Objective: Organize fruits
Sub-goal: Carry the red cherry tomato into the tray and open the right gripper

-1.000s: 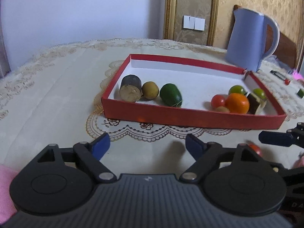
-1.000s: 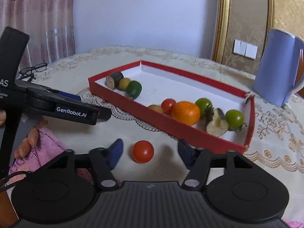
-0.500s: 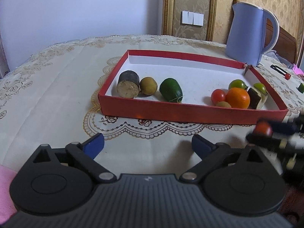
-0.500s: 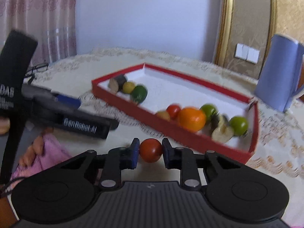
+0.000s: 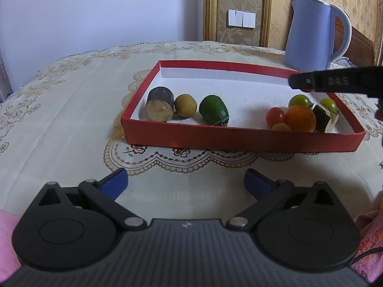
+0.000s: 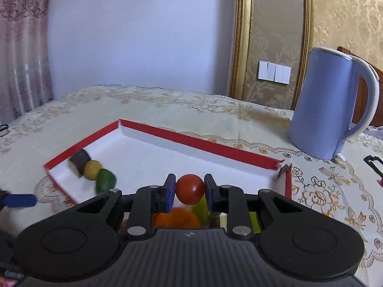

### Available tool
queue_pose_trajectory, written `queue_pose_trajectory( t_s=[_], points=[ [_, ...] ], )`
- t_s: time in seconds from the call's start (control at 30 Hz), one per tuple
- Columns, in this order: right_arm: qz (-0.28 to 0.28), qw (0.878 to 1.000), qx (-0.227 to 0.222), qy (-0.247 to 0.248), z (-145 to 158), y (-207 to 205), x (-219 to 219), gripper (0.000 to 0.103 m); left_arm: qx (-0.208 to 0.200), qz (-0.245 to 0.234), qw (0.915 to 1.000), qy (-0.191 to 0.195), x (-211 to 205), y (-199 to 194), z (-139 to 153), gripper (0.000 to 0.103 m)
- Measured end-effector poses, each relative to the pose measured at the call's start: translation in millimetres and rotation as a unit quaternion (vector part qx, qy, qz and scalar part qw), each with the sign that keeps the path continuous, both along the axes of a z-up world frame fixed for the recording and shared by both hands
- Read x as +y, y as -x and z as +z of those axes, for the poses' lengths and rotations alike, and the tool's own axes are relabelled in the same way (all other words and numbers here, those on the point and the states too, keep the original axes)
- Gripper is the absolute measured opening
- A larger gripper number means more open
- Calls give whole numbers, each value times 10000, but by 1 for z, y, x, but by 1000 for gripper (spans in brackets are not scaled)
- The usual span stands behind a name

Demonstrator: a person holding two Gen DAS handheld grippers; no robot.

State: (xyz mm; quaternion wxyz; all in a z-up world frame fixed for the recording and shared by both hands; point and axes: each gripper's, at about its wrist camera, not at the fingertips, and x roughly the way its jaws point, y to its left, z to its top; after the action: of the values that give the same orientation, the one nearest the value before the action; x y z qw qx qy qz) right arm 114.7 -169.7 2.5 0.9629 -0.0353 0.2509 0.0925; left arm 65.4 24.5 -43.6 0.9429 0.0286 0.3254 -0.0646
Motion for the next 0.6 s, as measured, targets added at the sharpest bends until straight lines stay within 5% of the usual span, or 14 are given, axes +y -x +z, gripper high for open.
queue_pose_trajectory(
  t_s=[0.6],
  points=[
    [-73,9972,739,52,-29,-59,20,25,2,-1,10000,1,0,0,0,103]
  ],
)
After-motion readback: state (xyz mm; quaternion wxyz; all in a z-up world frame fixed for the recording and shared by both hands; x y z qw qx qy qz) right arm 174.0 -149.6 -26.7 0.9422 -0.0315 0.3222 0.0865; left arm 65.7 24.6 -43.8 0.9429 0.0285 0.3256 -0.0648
